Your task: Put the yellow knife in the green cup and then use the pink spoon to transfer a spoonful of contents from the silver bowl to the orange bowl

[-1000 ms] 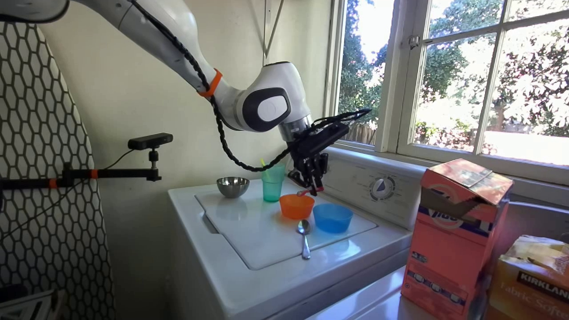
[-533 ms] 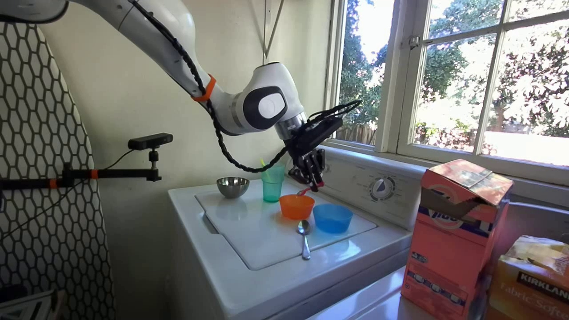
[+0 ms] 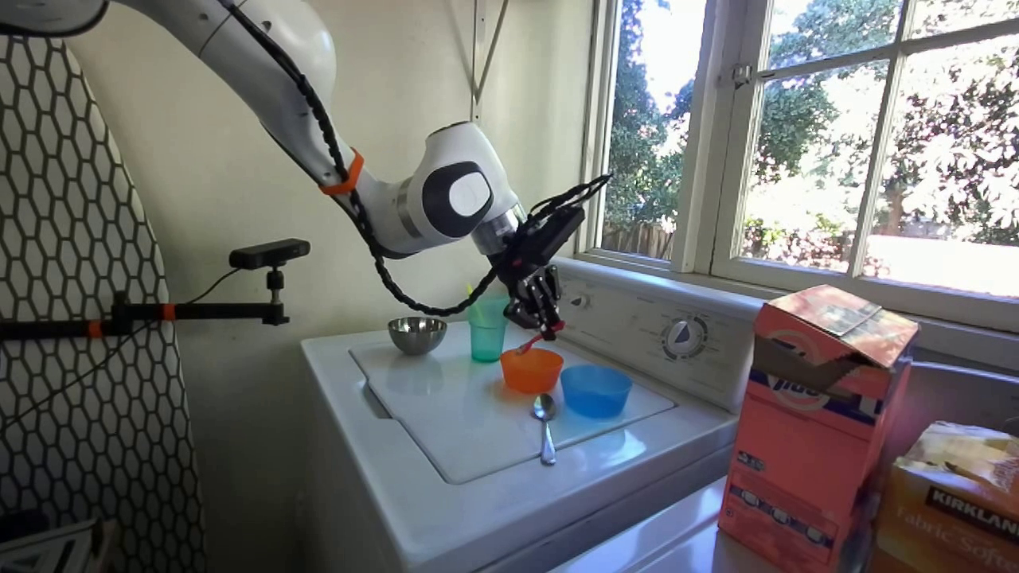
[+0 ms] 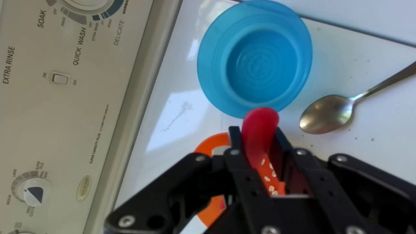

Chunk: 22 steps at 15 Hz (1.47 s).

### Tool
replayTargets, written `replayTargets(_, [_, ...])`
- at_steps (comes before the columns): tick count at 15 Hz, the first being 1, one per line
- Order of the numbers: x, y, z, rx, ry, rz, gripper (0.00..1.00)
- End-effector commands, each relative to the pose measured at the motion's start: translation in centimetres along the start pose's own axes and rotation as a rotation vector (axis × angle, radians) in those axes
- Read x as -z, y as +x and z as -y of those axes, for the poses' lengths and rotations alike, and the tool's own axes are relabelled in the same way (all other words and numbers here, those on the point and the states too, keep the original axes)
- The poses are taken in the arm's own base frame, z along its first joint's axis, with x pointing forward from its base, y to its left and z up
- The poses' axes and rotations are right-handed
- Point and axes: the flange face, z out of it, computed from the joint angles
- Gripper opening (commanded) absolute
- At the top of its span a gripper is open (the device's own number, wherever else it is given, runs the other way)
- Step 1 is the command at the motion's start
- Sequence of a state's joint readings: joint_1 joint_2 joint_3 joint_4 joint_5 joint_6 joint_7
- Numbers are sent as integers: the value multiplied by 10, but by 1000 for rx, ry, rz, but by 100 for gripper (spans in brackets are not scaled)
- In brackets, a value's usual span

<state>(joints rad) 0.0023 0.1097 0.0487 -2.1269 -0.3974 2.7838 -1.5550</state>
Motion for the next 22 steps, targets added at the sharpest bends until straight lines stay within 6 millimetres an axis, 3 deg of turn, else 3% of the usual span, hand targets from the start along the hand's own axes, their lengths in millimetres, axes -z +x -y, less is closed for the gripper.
replayTargets(1, [9, 0, 14, 86, 11, 62, 6])
replayTargets(4, [16, 2, 11, 148, -17, 144, 6])
replayTargets(10, [23, 28, 0, 210, -85, 220, 6])
replayTargets(16, [26, 39, -7, 182, -142, 314, 6])
replayTargets(22, [7, 47, 5, 141, -45, 261, 6])
